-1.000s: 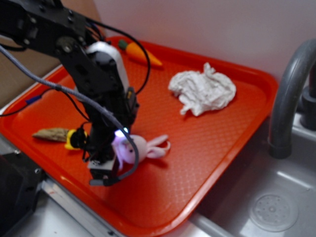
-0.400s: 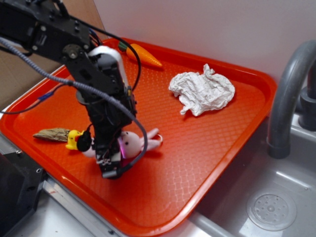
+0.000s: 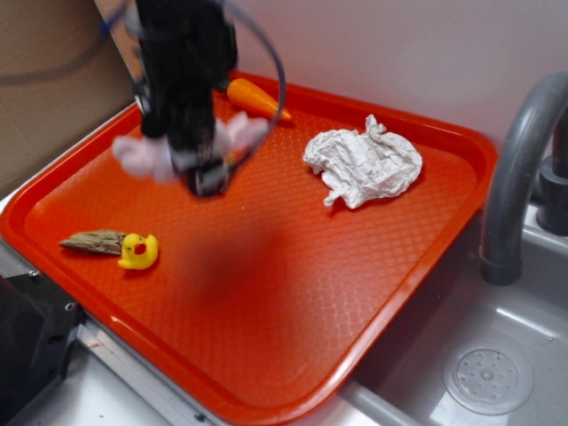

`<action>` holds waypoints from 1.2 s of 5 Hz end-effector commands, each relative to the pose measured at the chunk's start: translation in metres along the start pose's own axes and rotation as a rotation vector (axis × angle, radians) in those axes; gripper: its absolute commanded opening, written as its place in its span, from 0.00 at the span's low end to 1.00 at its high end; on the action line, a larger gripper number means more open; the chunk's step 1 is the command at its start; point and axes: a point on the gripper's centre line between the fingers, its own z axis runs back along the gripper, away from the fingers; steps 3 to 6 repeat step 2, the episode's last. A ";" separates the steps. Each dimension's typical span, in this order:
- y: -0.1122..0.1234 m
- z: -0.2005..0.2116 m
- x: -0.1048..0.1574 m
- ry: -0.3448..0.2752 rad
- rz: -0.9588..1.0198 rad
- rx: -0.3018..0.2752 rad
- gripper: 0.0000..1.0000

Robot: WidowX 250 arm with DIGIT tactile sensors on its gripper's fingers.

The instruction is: Grab the pink bunny.

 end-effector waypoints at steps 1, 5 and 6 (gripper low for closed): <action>0.017 0.099 -0.027 -0.163 0.238 -0.030 0.00; 0.017 0.101 -0.026 -0.207 0.220 -0.018 0.00; 0.017 0.101 -0.026 -0.207 0.220 -0.018 0.00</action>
